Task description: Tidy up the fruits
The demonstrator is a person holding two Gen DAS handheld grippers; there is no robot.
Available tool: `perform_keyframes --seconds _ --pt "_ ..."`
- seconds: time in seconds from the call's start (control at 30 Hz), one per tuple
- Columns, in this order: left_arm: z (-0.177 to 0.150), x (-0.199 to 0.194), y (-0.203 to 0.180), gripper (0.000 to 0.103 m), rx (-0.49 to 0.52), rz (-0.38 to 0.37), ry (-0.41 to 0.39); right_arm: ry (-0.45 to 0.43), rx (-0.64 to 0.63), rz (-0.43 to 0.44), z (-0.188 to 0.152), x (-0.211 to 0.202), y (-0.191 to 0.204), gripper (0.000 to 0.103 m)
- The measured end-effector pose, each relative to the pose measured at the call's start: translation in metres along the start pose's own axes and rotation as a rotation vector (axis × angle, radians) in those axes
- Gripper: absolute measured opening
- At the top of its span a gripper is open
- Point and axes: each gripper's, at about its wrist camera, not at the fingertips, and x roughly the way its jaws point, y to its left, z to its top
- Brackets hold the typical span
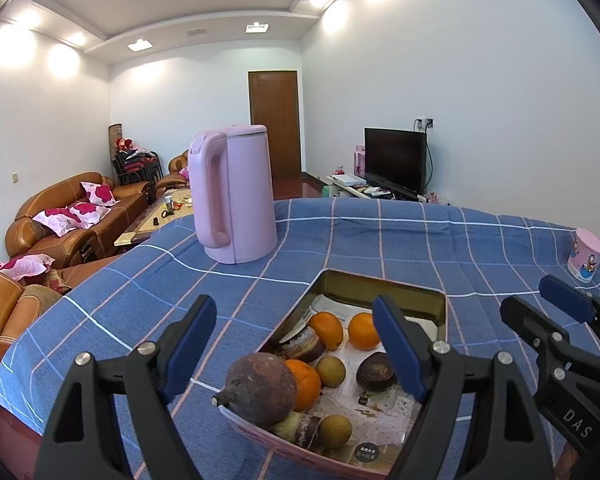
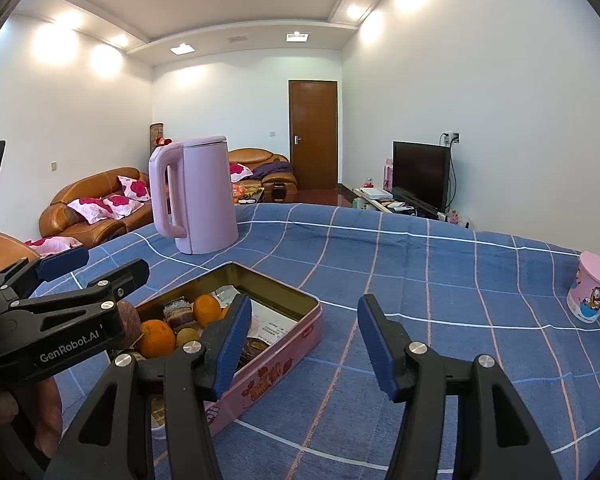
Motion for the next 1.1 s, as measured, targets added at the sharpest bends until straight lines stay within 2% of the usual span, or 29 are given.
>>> perform_keyframes --seconds 0.23,0.3,0.7,0.77,0.9,1.1 --pt "0.001 -0.002 -0.004 0.084 0.007 -0.005 -0.005 -0.001 0.004 -0.004 0.0 -0.001 -0.003 0.058" --pt "0.001 -0.004 -0.005 0.093 0.006 -0.003 -0.013 -0.003 0.006 -0.007 0.0 -0.002 -0.005 0.058" --pt "0.005 -0.018 -0.012 0.093 0.019 -0.007 -0.062 -0.014 0.02 -0.027 0.0 -0.008 -0.013 0.058" --pt "0.005 -0.017 -0.012 0.094 0.022 -0.002 -0.058 -0.016 0.022 -0.029 -0.001 -0.009 -0.014 0.058" --pt "0.005 -0.015 -0.014 0.101 0.023 0.007 -0.047 -0.016 0.027 -0.03 -0.002 -0.01 -0.017 0.058" --pt "0.004 -0.013 -0.014 0.103 0.016 0.012 -0.039 -0.011 0.03 -0.036 -0.004 -0.011 -0.021 0.058"
